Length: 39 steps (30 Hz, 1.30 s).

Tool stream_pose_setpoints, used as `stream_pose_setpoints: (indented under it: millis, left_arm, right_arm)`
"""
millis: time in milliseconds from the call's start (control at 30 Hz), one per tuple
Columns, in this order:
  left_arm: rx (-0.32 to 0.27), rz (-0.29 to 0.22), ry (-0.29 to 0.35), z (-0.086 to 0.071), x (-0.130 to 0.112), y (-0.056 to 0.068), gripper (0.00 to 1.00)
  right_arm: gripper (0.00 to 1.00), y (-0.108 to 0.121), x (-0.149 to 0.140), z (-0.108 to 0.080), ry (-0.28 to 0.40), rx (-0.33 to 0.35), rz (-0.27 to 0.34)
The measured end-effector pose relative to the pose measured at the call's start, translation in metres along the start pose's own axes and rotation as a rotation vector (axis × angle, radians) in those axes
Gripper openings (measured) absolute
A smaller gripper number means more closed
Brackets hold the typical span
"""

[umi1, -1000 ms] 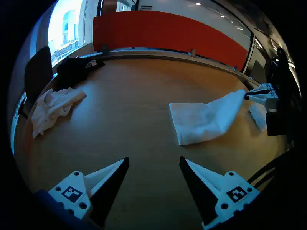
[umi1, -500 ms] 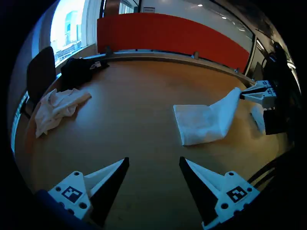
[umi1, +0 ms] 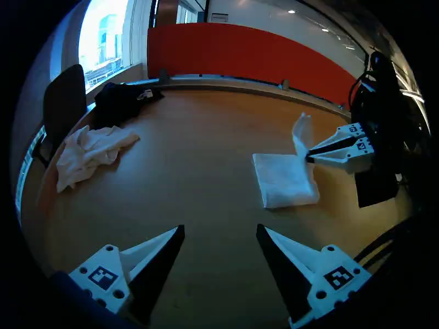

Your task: Fold towel

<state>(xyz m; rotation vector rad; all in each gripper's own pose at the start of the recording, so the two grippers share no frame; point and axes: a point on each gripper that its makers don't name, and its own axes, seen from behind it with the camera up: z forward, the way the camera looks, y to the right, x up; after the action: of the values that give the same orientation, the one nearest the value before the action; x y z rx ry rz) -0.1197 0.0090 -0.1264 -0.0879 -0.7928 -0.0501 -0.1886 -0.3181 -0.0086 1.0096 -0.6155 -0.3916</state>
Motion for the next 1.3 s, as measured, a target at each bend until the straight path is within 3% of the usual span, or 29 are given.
stream_pose_setpoints:
  millis: [267, 600, 733, 867, 933, 1300]
  left_arm:
    - [0.009, -0.028, -0.004, -0.002, -0.007, -0.005, 0.97]
    - [0.011, -0.023, -0.005, -0.002, -0.007, -0.009, 0.97]
    - [0.014, -0.022, -0.003, -0.002, -0.006, -0.011, 0.97]
    - [0.015, -0.022, -0.002, -0.002, -0.004, -0.012, 0.97]
    - [0.017, -0.021, -0.001, -0.002, -0.004, -0.012, 0.97]
    - [0.016, -0.012, -0.001, -0.001, -0.003, -0.009, 0.97]
  right_arm:
    - [0.12, -0.034, -0.033, 0.048, -0.081, 0.083, 0.012]
    - [0.13, -0.032, -0.036, 0.05, -0.08, 0.077, 0.032]
    - [0.3, -0.03, -0.036, 0.048, -0.075, 0.069, 0.037]
    - [0.67, -0.029, -0.036, 0.045, -0.069, 0.065, 0.044]
    - [0.76, -0.028, -0.036, 0.043, -0.065, 0.062, 0.05]
    - [0.76, -0.02, -0.05, 0.026, -0.07, 0.012, 0.063]
